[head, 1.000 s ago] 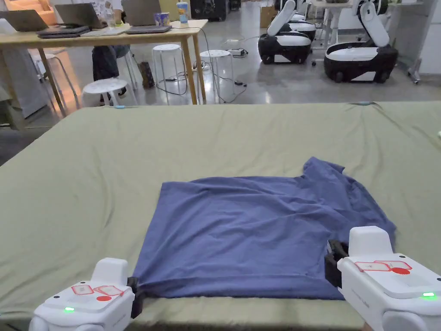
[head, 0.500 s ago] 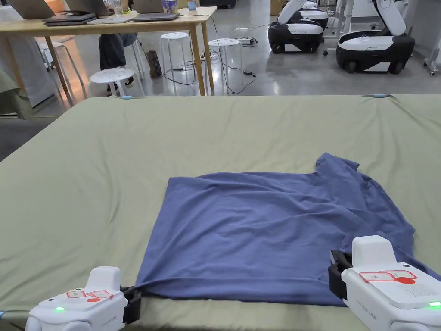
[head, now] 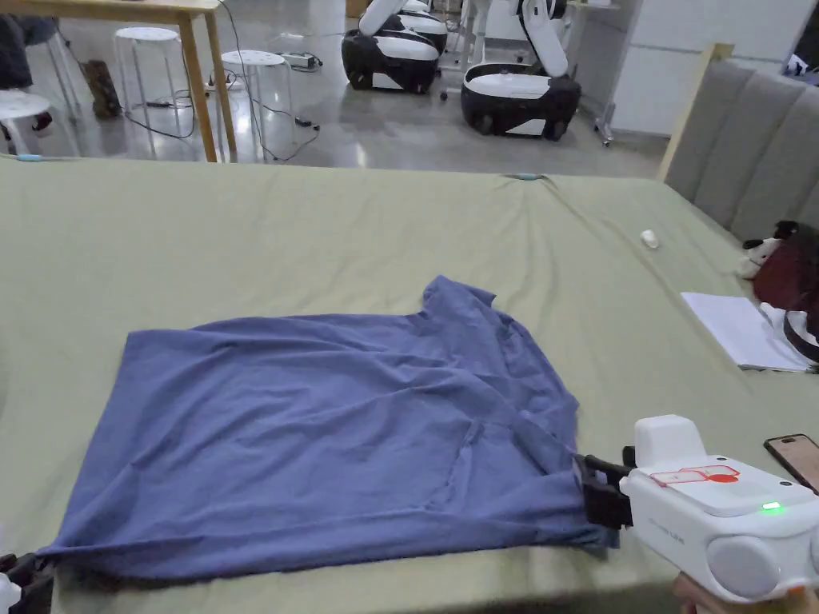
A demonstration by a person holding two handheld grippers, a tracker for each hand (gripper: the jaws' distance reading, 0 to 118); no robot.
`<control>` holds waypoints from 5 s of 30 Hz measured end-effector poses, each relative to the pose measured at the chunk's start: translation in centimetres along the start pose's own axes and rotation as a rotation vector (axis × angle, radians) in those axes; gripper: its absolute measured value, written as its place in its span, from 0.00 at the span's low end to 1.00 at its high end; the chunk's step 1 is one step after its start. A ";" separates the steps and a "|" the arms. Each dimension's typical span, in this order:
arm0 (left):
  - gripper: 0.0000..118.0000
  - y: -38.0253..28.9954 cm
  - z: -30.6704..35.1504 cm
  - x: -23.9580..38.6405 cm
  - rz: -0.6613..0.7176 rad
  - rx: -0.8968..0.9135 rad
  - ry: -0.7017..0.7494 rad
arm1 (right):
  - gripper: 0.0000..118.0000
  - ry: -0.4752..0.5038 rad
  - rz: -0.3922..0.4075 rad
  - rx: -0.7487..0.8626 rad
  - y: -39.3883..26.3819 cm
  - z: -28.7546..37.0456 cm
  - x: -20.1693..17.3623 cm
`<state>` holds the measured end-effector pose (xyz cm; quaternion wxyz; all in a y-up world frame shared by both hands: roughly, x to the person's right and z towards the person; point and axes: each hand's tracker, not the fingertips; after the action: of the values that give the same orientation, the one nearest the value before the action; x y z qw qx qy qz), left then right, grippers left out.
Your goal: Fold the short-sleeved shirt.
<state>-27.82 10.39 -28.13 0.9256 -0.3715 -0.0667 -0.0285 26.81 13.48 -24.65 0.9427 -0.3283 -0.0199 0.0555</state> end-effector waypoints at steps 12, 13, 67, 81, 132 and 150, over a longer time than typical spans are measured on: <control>0.01 -0.4 -0.4 1.1 -0.006 -0.032 0.009 | 0.03 0.167 -0.072 -0.118 -5.2 -3.1 1.3; 0.00 -0.3 -0.2 1.2 -0.019 -0.034 0.016 | 0.03 0.133 -0.050 -0.108 -5.0 -2.7 1.0; 0.00 3.6 -1.5 7.6 -0.009 0.259 0.092 | 0.00 0.091 0.012 0.285 5.3 -0.5 -14.9; 0.91 5.0 -7.3 0.5 0.122 0.109 0.146 | 0.00 0.083 0.003 0.226 5.5 -3.0 -12.7; 0.01 9.4 -1.9 1.9 0.014 0.153 0.108 | 0.09 0.057 -0.038 0.038 5.5 -3.3 -0.2; 0.85 3.3 2.5 1.5 0.021 0.164 0.126 | 0.95 0.030 0.036 -0.041 0.9 0.3 -1.8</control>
<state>-26.27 14.46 -28.39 0.9554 -0.2928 -0.0064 -0.0366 24.92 14.09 -24.99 0.9349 -0.3486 -0.0011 0.0672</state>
